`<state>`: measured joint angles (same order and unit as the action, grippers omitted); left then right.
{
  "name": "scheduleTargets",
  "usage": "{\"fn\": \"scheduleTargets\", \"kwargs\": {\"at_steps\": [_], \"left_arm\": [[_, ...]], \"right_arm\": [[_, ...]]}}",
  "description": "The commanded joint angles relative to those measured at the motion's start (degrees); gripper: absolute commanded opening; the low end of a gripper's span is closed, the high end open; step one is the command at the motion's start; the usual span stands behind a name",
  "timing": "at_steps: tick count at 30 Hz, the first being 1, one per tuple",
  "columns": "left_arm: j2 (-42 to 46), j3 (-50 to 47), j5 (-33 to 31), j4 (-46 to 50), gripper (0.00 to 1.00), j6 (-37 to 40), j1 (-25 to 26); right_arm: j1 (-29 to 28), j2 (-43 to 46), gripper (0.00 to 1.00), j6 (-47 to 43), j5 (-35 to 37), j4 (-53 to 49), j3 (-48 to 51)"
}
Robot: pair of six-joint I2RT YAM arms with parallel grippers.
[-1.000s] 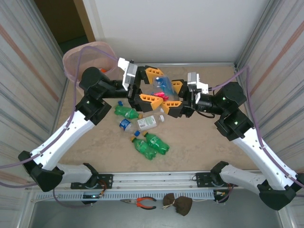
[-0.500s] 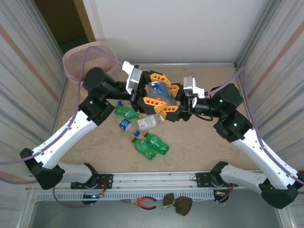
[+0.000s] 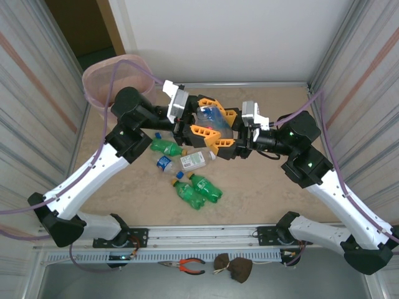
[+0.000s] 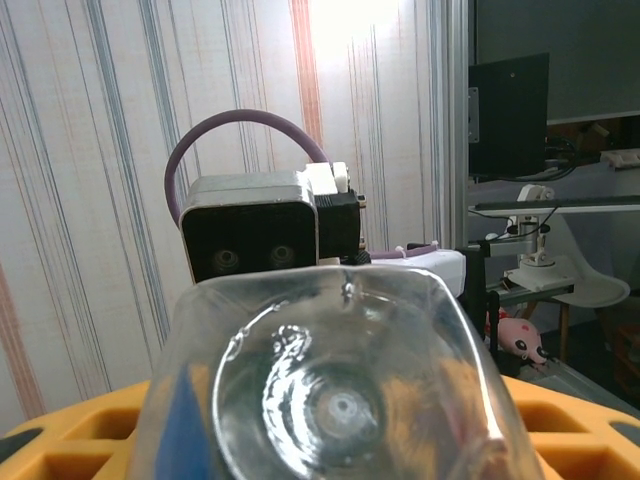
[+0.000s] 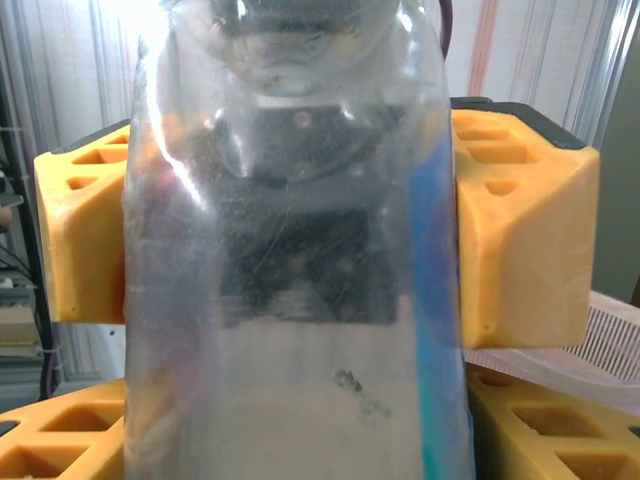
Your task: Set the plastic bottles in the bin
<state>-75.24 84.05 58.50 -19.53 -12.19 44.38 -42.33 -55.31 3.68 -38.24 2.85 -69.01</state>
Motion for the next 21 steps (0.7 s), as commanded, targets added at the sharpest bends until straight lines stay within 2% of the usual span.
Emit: {"fn": "scheduleTargets", "kwargs": {"at_steps": [1, 11, 16, 21], "left_arm": [[-0.1, 1.6, -0.2, 0.7, 0.55, 2.4, 0.4], [0.4, 4.1, -7.1, 10.8, 0.52, 6.9, -1.9], [1.5, 6.3, -13.2, 19.6, 0.52, 10.7, -6.0], [1.7, 9.6, -20.6, 29.0, 0.51, 13.6, -12.7]], "right_arm": [[-0.5, 1.4, 0.66, -1.9, 1.8, 0.0, 0.5], [-0.5, 4.4, 0.81, -4.2, 7.2, -4.1, 2.9], [-0.6, 6.8, 0.83, -6.3, 11.8, -8.7, 3.7], [-0.5, 9.1, 0.85, -8.4, 16.7, -11.4, 4.6]]}}
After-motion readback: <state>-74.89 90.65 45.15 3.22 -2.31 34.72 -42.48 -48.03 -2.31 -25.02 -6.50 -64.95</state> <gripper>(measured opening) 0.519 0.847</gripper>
